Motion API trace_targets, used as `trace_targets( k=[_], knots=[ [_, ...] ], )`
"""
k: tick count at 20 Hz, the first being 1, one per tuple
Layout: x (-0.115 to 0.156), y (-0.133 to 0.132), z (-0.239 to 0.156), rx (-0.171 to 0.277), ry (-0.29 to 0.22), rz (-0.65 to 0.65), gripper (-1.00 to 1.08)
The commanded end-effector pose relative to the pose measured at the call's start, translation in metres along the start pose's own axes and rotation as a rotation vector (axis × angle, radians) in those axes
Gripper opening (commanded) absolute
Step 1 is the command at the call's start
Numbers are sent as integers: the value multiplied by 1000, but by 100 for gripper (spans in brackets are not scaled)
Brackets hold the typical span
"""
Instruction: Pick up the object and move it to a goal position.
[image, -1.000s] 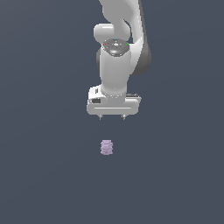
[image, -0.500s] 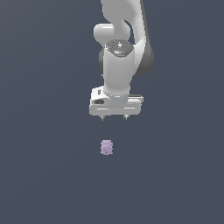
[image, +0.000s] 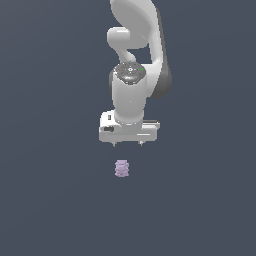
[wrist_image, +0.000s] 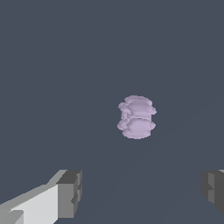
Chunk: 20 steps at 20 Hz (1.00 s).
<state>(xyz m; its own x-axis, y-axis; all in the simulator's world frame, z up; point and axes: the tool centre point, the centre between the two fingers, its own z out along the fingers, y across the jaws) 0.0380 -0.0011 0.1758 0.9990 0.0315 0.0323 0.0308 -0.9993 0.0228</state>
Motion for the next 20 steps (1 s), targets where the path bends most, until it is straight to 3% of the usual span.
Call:
trace_targets(
  k=[1, 11, 20],
  knots=[
    [9, 5, 12, 4, -6, 11, 100],
    [38, 27, 64, 18, -27, 52, 100],
    [45, 33, 80, 22, -33, 64, 100]
  ],
)
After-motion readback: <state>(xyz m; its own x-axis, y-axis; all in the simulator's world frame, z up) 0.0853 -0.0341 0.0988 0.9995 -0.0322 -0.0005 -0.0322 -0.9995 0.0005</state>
